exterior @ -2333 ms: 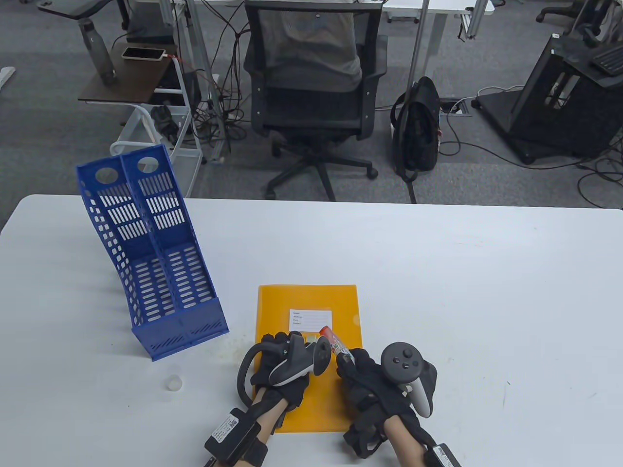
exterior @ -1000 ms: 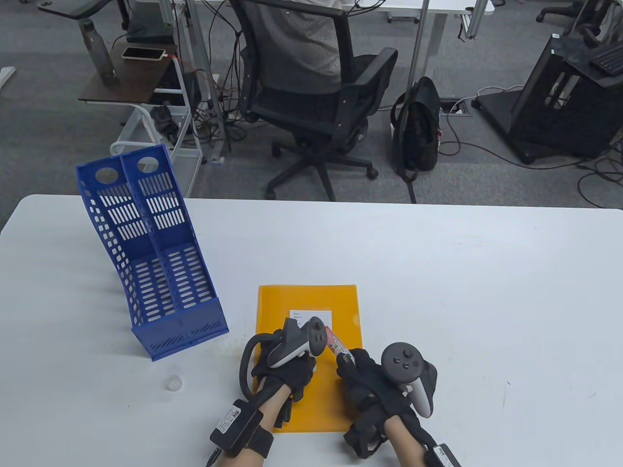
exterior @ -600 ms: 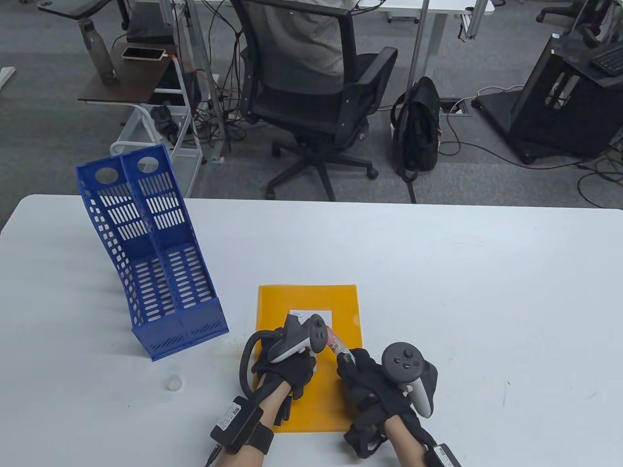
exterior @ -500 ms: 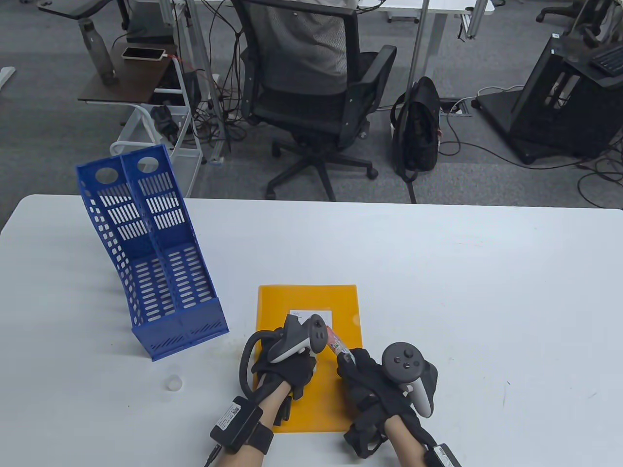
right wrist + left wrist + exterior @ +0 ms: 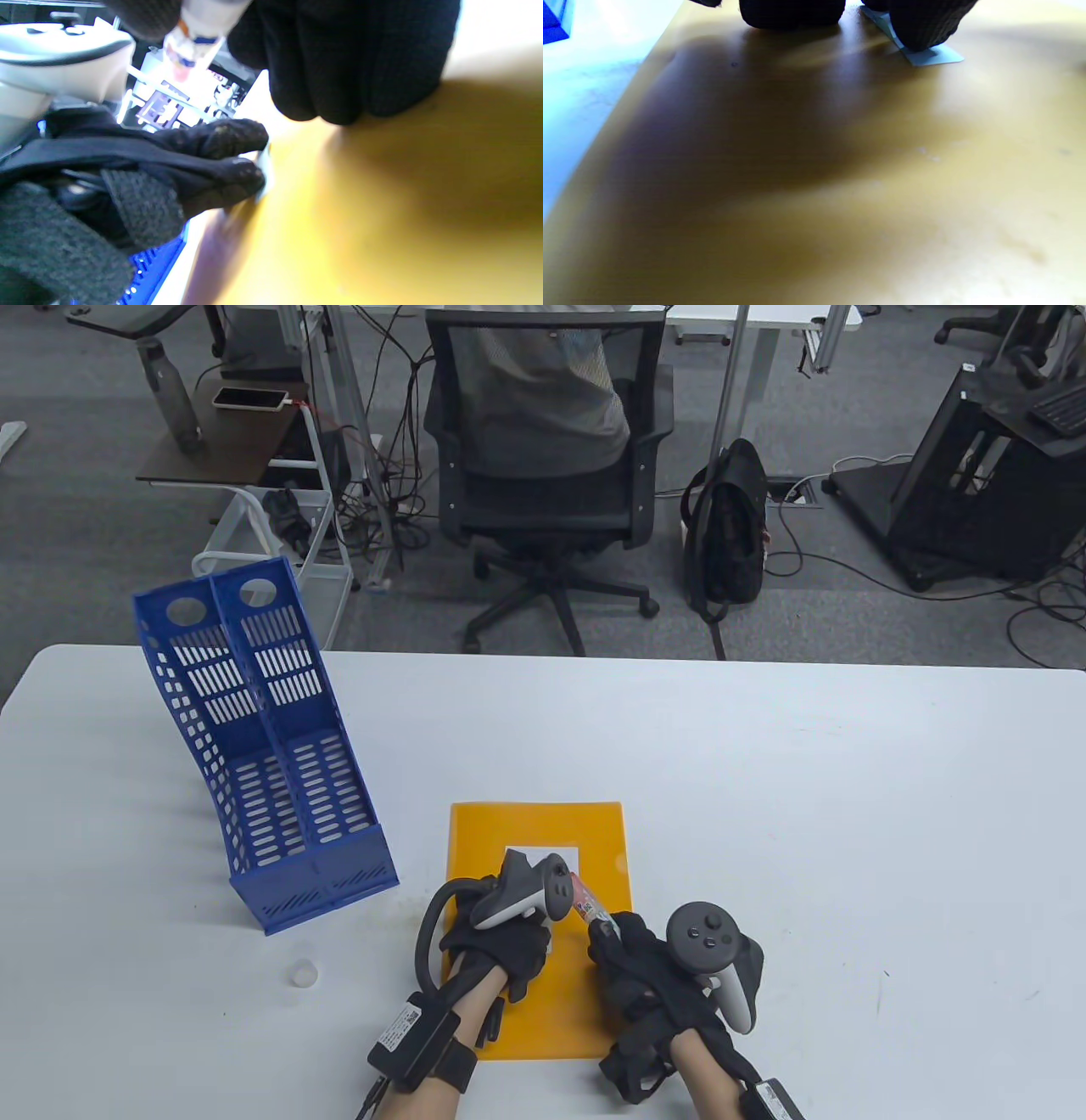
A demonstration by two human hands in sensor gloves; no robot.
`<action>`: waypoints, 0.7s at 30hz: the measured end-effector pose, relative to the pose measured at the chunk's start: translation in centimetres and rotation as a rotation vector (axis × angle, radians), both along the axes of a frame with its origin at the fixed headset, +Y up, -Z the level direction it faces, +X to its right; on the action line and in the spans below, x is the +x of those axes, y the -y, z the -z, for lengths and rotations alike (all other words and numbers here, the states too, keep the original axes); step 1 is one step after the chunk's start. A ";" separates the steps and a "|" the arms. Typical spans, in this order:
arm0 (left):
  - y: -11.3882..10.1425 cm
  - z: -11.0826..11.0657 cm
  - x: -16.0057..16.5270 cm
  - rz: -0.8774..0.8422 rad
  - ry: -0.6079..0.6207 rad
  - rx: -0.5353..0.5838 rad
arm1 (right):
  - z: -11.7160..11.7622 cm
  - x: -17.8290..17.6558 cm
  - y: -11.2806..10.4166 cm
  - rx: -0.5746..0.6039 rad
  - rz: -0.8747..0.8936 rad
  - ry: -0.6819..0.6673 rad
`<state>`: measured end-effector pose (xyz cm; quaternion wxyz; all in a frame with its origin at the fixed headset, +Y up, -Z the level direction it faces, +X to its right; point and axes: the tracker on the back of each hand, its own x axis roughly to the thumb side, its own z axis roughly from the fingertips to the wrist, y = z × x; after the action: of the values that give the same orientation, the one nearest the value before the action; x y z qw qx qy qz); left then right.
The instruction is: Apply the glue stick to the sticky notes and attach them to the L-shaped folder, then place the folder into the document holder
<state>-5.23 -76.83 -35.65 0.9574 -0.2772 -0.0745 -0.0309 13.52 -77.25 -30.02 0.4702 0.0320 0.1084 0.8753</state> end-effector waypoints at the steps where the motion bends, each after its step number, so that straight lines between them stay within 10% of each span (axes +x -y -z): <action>1: 0.0 0.0 0.0 -0.001 -0.001 0.000 | 0.0 0.0 0.0 0.000 0.000 0.000; 21: 0.3 -0.1 -0.2 -0.032 -0.005 0.033 | 0.1 0.1 0.0 0.001 0.000 0.003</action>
<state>-5.40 -77.09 -35.56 0.9624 -0.2603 -0.0759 -0.0161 13.57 -77.27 -30.10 0.4703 0.0310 0.1074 0.8754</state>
